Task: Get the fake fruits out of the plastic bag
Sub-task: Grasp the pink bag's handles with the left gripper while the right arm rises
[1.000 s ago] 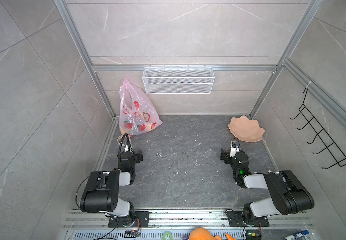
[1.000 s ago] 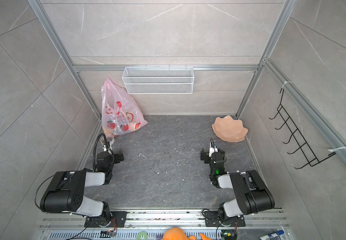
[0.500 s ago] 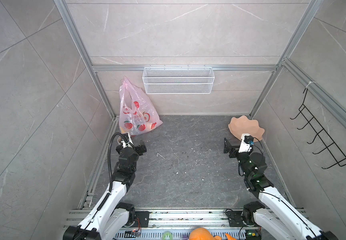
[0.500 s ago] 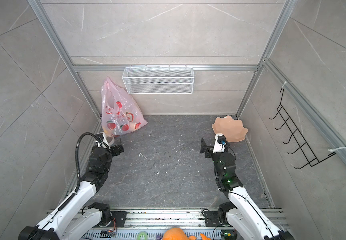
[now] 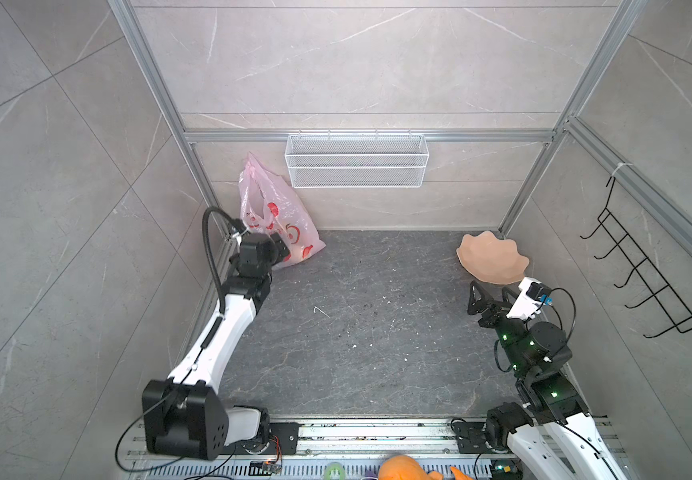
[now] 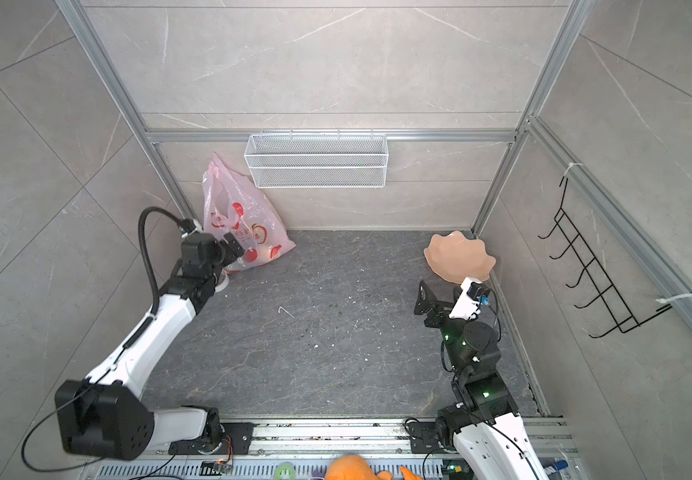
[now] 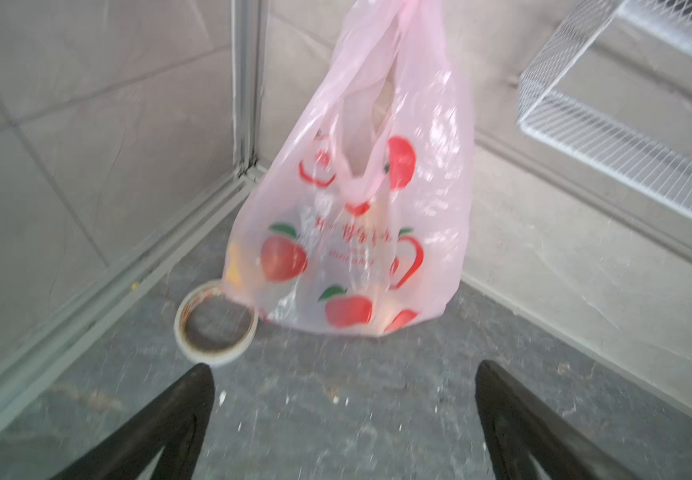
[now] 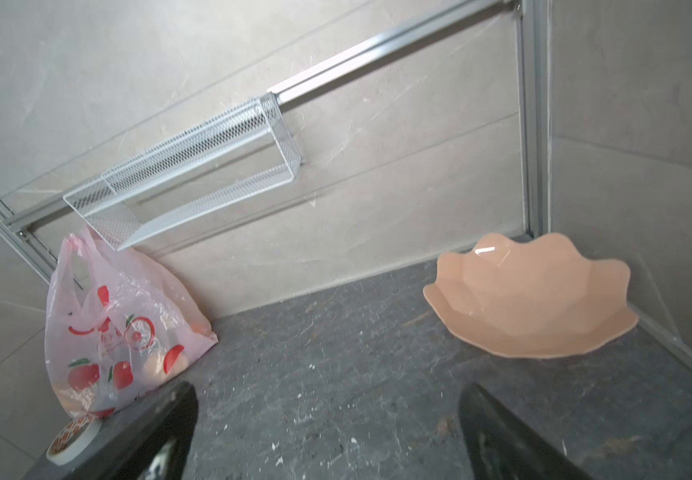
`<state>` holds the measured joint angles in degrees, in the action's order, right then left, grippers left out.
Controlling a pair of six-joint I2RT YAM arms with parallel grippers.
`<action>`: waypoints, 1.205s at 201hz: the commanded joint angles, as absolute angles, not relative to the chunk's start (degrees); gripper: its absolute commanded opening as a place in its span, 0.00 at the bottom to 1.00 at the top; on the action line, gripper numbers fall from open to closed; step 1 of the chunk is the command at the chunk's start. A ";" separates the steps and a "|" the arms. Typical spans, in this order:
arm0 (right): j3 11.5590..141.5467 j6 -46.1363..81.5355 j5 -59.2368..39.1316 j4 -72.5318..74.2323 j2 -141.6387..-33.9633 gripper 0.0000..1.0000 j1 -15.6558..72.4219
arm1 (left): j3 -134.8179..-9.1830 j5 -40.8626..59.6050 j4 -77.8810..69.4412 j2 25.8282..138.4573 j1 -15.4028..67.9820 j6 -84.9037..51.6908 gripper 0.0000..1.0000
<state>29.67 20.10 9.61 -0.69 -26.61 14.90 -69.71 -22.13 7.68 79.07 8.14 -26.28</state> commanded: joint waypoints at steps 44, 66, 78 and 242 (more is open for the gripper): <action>26.99 22.23 5.98 -0.98 -26.84 1.00 15.10 | -101.70 -20.22 9.44 101.83 1.37 -18.15 1.00; 26.33 22.41 5.45 -0.29 -27.25 1.00 15.12 | -110.83 -17.16 9.54 109.70 -0.43 -16.25 0.99; 26.03 22.50 5.02 0.19 -27.57 1.00 15.06 | -114.69 -14.97 8.42 113.25 -0.90 -14.97 1.00; 24.26 22.85 -0.52 3.48 -34.49 1.00 15.11 | -145.69 -6.65 -6.49 146.41 -2.81 -20.10 0.65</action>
<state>25.12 22.31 0.54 1.67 -34.13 14.90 -143.39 -8.51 0.08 144.94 -2.57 -17.02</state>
